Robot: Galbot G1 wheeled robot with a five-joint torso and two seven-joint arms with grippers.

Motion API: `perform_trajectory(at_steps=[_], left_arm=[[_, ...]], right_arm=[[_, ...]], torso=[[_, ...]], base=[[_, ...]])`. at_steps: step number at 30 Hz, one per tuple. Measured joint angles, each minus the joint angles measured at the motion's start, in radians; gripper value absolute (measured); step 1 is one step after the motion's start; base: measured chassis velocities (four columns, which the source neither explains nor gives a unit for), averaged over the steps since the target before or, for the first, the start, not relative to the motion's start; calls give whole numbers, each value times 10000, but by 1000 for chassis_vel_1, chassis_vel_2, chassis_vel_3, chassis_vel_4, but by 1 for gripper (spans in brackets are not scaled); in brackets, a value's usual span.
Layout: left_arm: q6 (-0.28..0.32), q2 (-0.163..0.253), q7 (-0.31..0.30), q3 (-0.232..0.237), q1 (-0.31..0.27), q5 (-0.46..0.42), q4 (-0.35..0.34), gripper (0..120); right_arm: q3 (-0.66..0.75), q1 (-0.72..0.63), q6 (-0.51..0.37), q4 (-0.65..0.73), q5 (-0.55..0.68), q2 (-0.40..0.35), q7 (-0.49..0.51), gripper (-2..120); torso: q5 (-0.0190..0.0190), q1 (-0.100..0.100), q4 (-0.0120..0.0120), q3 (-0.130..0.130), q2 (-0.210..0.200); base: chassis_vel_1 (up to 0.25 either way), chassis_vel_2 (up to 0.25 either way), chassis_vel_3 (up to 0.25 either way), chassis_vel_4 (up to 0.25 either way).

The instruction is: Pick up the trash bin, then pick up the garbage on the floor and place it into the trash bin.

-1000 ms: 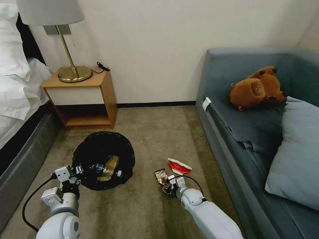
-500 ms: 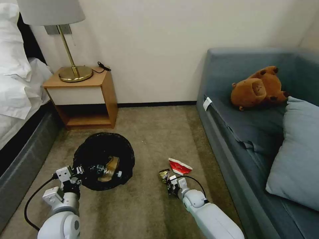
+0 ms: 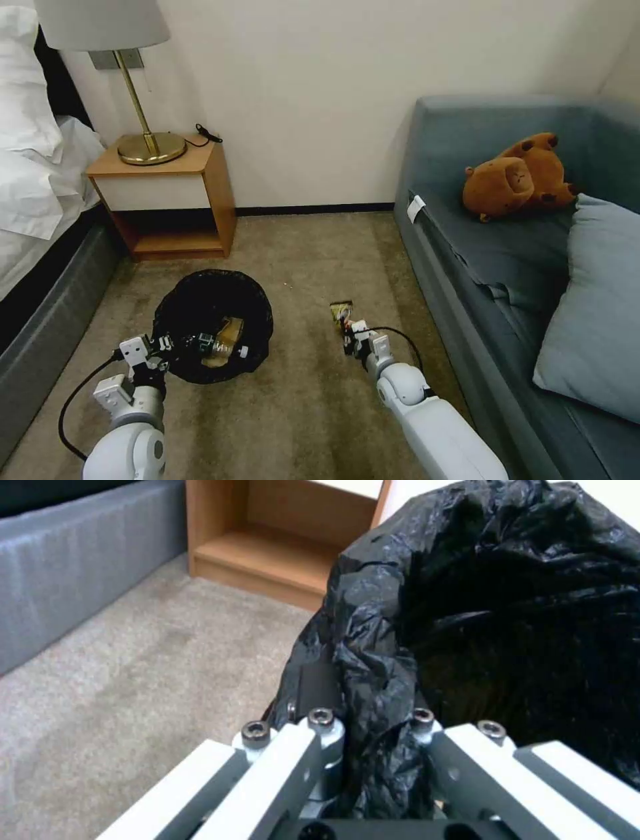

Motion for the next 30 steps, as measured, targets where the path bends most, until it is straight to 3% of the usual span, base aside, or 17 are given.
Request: perform_trajectory(at_steps=[7, 11, 16, 30], left_arm=[[-49, -13, -14, 36, -2, -89, 219, 3], [-104, -48, -16, 99, 36, -88, 309, 3], [-134, -120, -18, 129, -27, -123, 462, 3], [-137, -213, -23, 187, -155, -99, 619, 3]], right_arm=[[67, -261, 1644, 1445, -436, 37, 371, 0], [-165, -286, 2067, 2179, -465, 59, 674, 0], [-1266, -1, 3040, 3008, -456, 150, 1189, 0], [-3247, 901, 3197, 2188, -831, 328, 1260, 0]], torso=[[2, 0, 0, 0, 0], [0, 0, -1, 0, 0], [0, -1, 2, 0, 0], [1, 0, 1, 0, 0]], base=[[0, 0, 0, 0], [0, 0, 0, 0], [0, 0, 0, 0], [0, 0, 0, 0]])
